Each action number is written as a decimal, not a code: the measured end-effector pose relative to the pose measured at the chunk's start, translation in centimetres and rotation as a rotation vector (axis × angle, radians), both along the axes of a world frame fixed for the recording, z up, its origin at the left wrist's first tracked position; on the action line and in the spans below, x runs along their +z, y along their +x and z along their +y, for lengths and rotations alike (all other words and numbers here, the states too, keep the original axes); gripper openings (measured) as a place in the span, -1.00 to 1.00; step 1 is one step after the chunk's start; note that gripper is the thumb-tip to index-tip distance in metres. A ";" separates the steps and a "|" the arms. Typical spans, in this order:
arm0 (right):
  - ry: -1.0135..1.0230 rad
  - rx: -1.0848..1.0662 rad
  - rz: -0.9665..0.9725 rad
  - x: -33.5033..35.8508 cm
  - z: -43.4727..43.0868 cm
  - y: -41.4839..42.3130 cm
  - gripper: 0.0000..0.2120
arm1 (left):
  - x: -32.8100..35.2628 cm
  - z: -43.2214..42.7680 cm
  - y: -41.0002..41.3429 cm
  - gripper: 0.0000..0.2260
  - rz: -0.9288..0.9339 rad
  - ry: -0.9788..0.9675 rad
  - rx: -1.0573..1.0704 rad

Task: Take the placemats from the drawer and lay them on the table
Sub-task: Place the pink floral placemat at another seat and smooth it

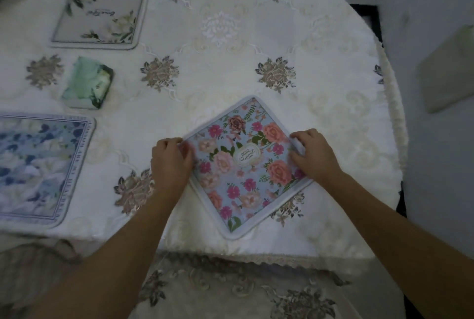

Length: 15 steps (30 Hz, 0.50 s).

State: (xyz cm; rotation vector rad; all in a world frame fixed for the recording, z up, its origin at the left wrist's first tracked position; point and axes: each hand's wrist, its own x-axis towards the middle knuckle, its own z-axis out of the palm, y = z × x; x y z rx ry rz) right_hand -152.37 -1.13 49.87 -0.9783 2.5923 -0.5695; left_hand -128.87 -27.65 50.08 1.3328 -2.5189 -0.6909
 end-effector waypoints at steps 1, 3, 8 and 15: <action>-0.008 0.018 -0.006 0.0 -1.1 -0.5 -0.58 | -0.1 0.6 0.9 -0.69 0.012 0.007 0.026; -0.018 0.038 -0.024 0.1 -3.4 -1.5 -0.56 | -0.2 2.1 2.6 -0.63 0.022 0.044 0.096; -0.027 0.053 -0.060 0.1 -8.6 -3.6 -0.50 | -0.1 6.8 5.2 -0.61 0.066 0.204 0.227; -0.030 0.101 -0.085 -0.3 -9.2 -4.5 -0.63 | 0.4 7.9 4.5 -0.78 0.119 0.288 0.283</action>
